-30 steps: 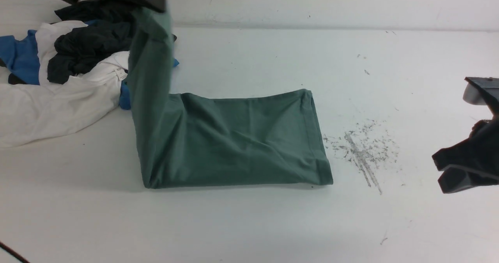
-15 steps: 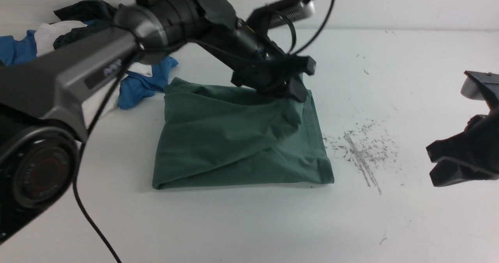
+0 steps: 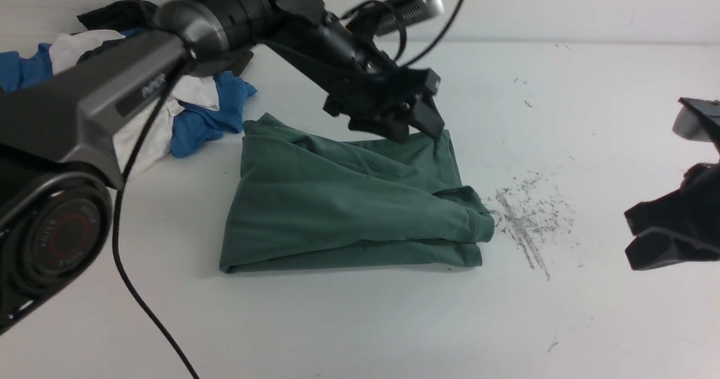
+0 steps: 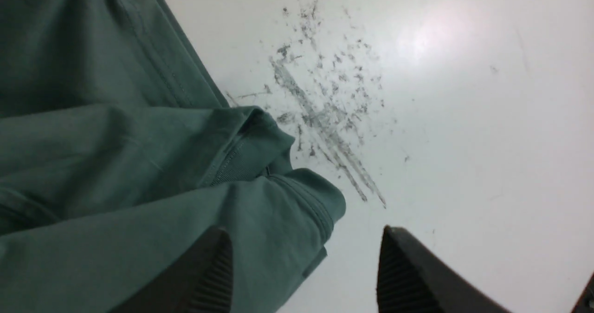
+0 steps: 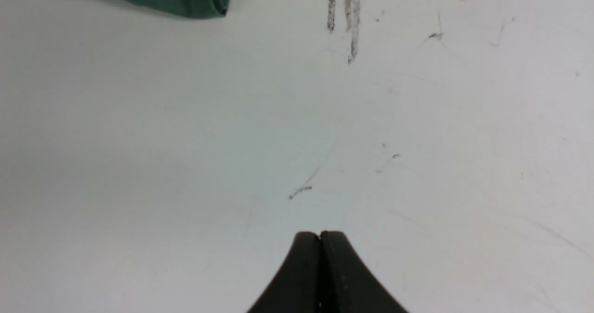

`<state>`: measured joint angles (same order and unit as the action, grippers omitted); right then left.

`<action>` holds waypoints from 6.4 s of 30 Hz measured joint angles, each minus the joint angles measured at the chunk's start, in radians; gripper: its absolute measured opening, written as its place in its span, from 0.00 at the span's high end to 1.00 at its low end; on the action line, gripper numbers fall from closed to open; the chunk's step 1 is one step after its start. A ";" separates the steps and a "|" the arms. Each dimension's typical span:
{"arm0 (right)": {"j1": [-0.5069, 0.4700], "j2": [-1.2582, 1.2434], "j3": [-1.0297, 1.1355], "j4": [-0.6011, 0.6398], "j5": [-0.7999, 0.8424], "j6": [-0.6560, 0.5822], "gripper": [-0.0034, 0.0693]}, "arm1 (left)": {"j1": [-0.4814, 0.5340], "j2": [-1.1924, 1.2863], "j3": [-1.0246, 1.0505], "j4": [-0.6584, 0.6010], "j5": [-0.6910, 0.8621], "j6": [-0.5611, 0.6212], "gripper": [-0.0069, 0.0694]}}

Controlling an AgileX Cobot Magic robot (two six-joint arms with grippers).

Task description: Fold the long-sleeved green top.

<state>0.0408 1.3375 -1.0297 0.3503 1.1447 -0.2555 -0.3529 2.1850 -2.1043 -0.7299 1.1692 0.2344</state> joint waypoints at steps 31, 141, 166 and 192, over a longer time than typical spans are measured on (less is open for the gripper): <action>0.000 -1.279 0.870 0.068 -1.028 -0.129 0.97 | 0.121 -0.089 -0.074 -0.040 0.070 -0.054 0.91; 0.000 -1.349 1.051 -0.111 -0.754 0.079 0.97 | 0.366 -2.194 2.129 0.787 -0.814 -0.401 0.91; 0.000 -1.349 1.051 -0.111 -0.754 0.079 0.97 | 0.360 -2.194 2.127 0.779 -0.805 -0.379 0.91; 0.000 -1.349 1.051 -0.111 -0.754 0.080 0.97 | 0.360 -2.194 2.127 0.779 -0.805 -0.378 0.91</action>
<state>0.0408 -0.0114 0.0214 0.2397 0.3906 -0.1751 0.0076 -0.0095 0.0228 0.0489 0.3640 -0.1439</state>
